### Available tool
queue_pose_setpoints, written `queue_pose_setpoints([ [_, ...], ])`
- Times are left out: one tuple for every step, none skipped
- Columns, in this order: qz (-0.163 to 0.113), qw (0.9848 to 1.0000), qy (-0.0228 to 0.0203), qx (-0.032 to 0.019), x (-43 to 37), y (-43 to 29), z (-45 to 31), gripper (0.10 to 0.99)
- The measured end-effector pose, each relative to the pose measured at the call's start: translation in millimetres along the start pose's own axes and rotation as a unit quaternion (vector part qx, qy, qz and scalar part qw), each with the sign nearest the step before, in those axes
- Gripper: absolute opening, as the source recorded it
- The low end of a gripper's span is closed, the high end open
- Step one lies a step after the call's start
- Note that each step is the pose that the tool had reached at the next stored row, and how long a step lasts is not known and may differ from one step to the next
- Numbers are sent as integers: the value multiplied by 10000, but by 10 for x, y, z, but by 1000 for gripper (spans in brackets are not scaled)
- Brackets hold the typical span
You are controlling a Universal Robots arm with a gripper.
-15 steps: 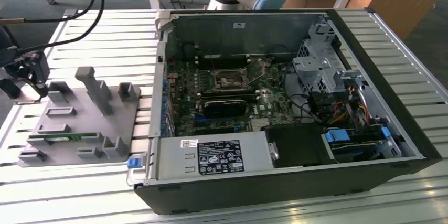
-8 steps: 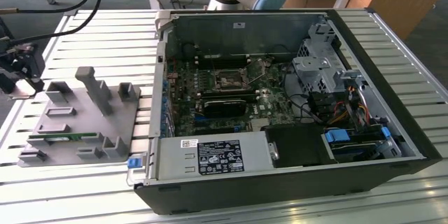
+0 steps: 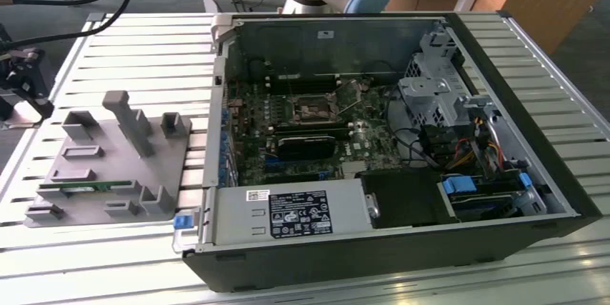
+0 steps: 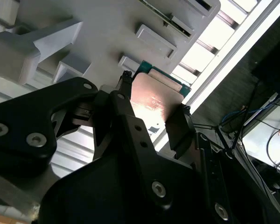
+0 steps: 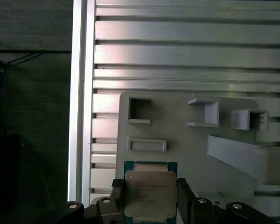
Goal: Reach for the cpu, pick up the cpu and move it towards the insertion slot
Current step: 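Pick up the cpu and move it towards the insertion slot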
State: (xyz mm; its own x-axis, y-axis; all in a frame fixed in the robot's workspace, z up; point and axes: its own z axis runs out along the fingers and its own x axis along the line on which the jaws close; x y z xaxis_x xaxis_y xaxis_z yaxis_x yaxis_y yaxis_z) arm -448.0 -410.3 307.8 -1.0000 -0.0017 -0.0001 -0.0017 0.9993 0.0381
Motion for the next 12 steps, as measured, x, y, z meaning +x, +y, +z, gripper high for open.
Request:
queue_pose_setpoints([
  [0, 10000, 1, 0, 0, 1, -18, 541],
  [0, 10000, 2, 0, -2, 1, -33, 541],
  [0, 10000, 4, 0, -5, 2, -47, 541],
  [0, 10000, 5, -1, -10, 2, -57, 541],
  [0, 10000, 8, -1, -17, 2, -63, 541],
  [0, 10000, 13, -1, -28, 2, -69, 541],
  [1, 10000, 20, -1, -44, 3, -73, 541],
  [1, 10000, 27, 0, -61, 3, -78, 541],
  [1, 10000, 36, -1, -78, 3, -83, 541],
  [2, 10000, 44, 0, -97, 3, -87, 541],
  [2, 10000, 53, -1, -114, 3, -92, 541],
  [2, 10000, 62, 0, -131, 3, -97, 541],
])
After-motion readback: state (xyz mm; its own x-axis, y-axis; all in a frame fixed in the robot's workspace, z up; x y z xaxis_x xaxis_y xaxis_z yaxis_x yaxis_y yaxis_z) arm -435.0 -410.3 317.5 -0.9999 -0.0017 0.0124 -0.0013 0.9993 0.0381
